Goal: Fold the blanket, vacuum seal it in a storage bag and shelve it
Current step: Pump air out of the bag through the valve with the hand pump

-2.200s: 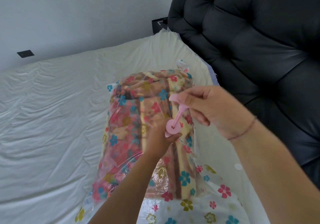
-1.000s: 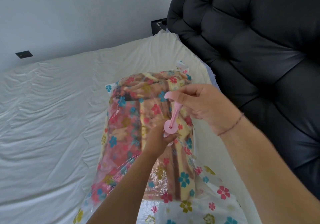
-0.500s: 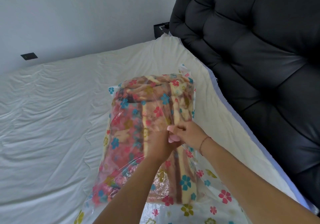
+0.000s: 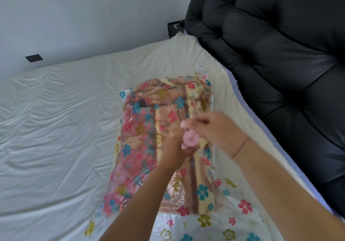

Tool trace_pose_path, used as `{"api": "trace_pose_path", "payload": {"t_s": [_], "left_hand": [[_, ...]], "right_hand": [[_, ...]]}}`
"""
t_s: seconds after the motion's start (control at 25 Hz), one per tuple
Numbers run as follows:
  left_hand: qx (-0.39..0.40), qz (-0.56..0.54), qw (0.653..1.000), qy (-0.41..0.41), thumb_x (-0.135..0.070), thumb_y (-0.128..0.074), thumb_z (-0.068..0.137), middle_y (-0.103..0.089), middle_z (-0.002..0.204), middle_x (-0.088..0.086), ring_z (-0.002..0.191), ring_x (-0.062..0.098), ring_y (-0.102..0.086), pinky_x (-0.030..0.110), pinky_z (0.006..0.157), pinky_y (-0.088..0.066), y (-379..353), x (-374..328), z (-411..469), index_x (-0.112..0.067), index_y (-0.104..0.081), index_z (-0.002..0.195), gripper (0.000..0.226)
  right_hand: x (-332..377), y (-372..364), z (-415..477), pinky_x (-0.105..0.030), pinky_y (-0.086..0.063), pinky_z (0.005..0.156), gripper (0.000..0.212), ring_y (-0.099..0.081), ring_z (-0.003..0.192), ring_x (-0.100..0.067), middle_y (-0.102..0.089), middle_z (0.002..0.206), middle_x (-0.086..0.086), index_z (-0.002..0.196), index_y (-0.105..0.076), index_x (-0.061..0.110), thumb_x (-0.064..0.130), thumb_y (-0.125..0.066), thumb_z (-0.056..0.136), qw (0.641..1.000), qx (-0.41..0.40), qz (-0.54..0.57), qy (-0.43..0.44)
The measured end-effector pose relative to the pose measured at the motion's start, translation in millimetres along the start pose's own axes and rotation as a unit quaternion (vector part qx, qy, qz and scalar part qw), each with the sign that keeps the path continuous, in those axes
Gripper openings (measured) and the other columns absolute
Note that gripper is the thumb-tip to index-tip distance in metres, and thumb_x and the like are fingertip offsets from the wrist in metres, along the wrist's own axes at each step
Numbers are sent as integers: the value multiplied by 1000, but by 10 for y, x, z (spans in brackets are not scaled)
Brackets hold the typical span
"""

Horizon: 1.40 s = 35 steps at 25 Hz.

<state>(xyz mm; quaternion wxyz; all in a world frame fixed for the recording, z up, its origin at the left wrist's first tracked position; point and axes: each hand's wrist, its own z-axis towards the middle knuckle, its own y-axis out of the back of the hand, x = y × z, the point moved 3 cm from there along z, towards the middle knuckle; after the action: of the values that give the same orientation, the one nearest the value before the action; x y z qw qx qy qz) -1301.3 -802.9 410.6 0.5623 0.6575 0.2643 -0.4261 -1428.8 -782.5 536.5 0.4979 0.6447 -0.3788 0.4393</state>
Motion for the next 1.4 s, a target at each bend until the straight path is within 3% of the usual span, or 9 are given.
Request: {"api": "trace_pose_path", "payload": {"t_s": [0.12, 0.28, 0.48, 0.64, 0.84, 1.04, 1.2, 1.28, 1.4], "left_hand": [[-2, -18, 1000, 0, -31, -78, 72, -67, 100, -9, 95, 16, -63, 37, 85, -52, 40, -46, 61, -44, -54, 100, 39], [7, -9, 1000, -25, -22, -79, 74, -68, 96, -6, 88, 15, -64, 32, 77, -50, -6, -128, 49, -21, -65, 105, 34], [-10, -23, 1000, 2, -28, -81, 73, -67, 99, -9, 94, 14, -62, 34, 84, -51, 11, -25, 108, -34, -57, 105, 40], [-1, -2, 1000, -21, -25, -81, 73, -70, 97, -3, 89, 15, -65, 31, 77, -52, -45, -155, 111, -24, -64, 104, 36], [-17, -22, 1000, 4, -27, -80, 74, -66, 99, -14, 95, 11, -62, 34, 86, -51, 1, 10, 150, -38, -57, 105, 40], [-3, 7, 1000, -23, -27, -79, 74, -64, 89, -20, 81, -4, -60, 15, 74, -47, -73, -70, 90, -28, -63, 103, 33], [-17, -18, 1000, -4, -30, -79, 73, -67, 97, -14, 93, 10, -63, 30, 83, -51, -29, 37, 146, -42, -55, 104, 41], [-16, 2, 1000, -9, -31, -81, 72, -67, 98, -13, 91, 10, -63, 30, 83, -52, -27, -24, 175, -33, -60, 107, 41], [-10, -4, 1000, -22, -28, -81, 72, -65, 93, -17, 84, 2, -61, 22, 76, -50, -63, -83, 135, -24, -64, 109, 41]], "right_hand": [[304, 182, -64, -12, -44, 52, 16, -53, 46, 3, -56, 45, 7, 84, -76, 12, 25, -66, 87, 995, -30, 60, 71], [-208, -102, -33, -39, -55, 83, 17, -67, 72, -9, -70, 67, 5, 69, -75, 24, 35, -73, 82, 999, -20, 8, -35], [289, 223, -34, -12, -38, 47, 27, -43, 38, -1, -46, 37, 10, 83, -73, -1, 25, -67, 87, 992, -75, 74, 66], [-178, -44, 6, -37, -56, 81, 24, -65, 70, -13, -70, 68, -3, 77, -76, 15, 38, -70, 83, 997, -54, -3, -46], [341, 243, -18, -15, -45, 55, 21, -52, 47, -2, -60, 50, 7, 80, -76, 10, 28, -67, 87, 992, -90, 60, 67], [-207, -111, -14, -47, -54, 86, 21, -67, 79, -17, -72, 81, -7, 68, -73, 24, 38, -71, 83, 996, -55, -11, -72], [322, 206, -30, -18, -49, 52, 18, -57, 47, -7, -60, 49, 6, 73, -76, 16, 27, -68, 86, 991, -100, 63, 60], [183, 199, 23, -19, -44, 54, 27, -47, 44, -4, -53, 46, 9, 79, -75, 6, 31, -67, 87, 992, -113, 42, 46], [-214, -82, 59, -28, -52, 67, 25, -62, 68, -17, -64, 62, 0, 72, -74, 17, 38, -69, 84, 994, -72, -40, -68]]}}
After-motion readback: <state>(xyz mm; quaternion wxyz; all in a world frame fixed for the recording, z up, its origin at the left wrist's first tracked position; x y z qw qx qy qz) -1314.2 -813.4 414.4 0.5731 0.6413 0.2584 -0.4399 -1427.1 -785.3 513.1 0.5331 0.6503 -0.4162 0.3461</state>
